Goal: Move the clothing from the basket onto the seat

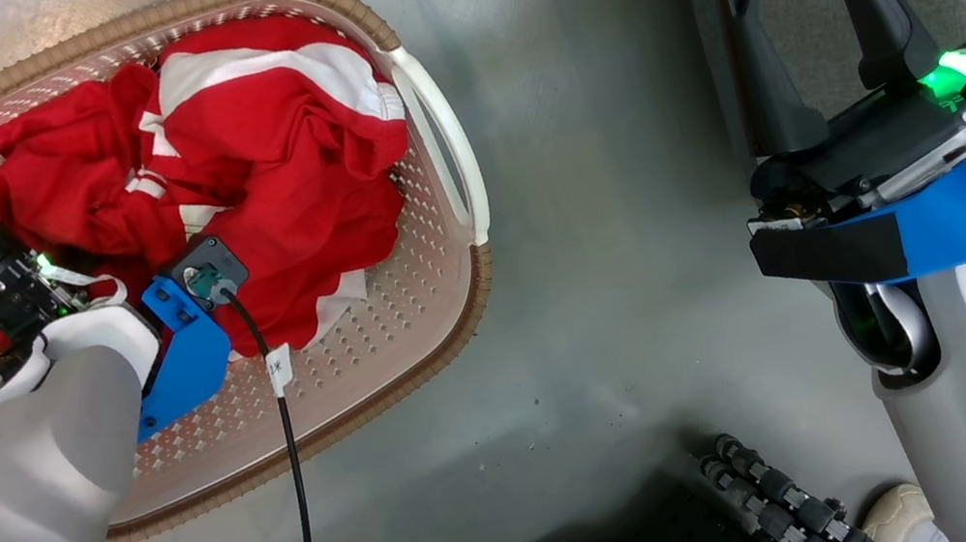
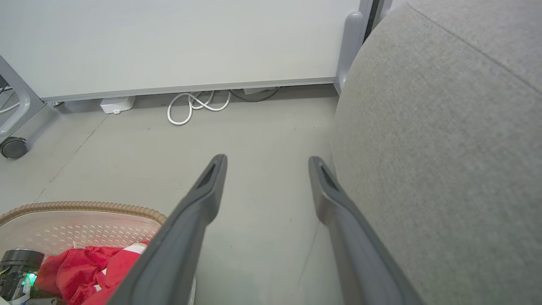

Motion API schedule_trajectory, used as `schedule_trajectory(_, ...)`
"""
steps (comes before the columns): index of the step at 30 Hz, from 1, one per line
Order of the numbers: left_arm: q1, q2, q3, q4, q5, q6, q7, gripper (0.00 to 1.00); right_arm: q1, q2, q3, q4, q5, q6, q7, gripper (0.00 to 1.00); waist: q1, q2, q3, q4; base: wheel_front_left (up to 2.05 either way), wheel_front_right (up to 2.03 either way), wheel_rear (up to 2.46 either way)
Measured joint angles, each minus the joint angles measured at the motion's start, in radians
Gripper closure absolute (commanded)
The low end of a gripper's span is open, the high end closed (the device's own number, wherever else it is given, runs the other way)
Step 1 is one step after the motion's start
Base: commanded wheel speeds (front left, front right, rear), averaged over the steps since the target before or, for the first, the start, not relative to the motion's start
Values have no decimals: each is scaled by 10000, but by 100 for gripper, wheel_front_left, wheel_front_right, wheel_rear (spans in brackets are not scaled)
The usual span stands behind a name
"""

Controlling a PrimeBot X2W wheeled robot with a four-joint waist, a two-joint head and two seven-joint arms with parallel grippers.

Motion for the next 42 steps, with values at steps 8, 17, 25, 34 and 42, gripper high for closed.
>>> schedule_trajectory(8, -47, -255, -77, 13, -79, 4, 437, 100, 0, 0, -105, -109, -81, 0, 0, 0, 0, 0, 21, 61, 0, 0, 0)
schedule_trajectory(17, -35, -646, -125, 25, -163, 105, 763, 100, 19, 0, -171, -92, -184, 0, 0, 0, -1, 0, -202, 195, 0, 0, 0)
schedule_trajectory(25, 232, -888, -82, 27, -445, 278, 430, 100, 30, 0, -247, -8, -278, 0, 0, 0, -1, 0, -672, 357, 0, 0, 0)
schedule_trajectory(34, 347, -894, 84, -12, -872, 199, -550, 100, 70, 0, -276, 140, -518, 0, 0, 0, -1, 0, -1494, 715, 0, 0, 0)
schedule_trajectory(42, 739, -1068, 460, -42, -1448, 194, -1877, 100, 221, 4, -320, 343, -765, 0, 0, 0, -1, 0, -2470, 1138, 0, 0, 0)
